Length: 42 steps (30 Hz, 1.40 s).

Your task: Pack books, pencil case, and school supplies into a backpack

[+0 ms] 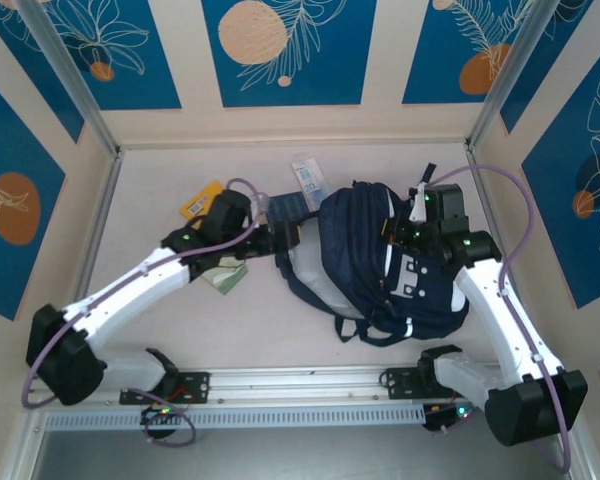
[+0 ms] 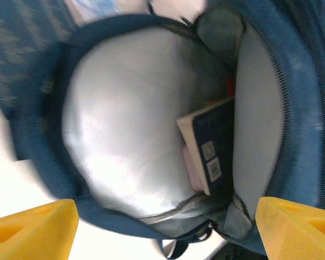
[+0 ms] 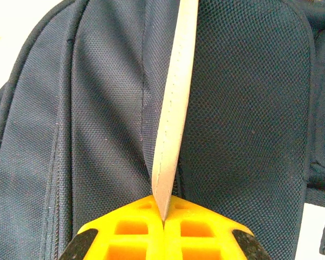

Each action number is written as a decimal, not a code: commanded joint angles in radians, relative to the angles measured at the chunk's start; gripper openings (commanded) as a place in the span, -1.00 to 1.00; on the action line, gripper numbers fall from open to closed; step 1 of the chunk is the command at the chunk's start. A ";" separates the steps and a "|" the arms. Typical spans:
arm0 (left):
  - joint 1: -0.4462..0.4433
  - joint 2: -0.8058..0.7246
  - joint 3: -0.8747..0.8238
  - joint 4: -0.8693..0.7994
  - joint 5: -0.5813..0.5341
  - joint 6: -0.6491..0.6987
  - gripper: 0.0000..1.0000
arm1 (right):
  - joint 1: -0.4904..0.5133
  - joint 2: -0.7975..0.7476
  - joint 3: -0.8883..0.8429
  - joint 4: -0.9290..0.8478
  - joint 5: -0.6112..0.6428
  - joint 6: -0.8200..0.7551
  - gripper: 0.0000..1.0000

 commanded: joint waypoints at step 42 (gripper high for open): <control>0.572 0.452 0.068 -0.005 -0.120 0.180 0.85 | 0.609 0.194 -0.088 0.310 0.014 0.040 -0.10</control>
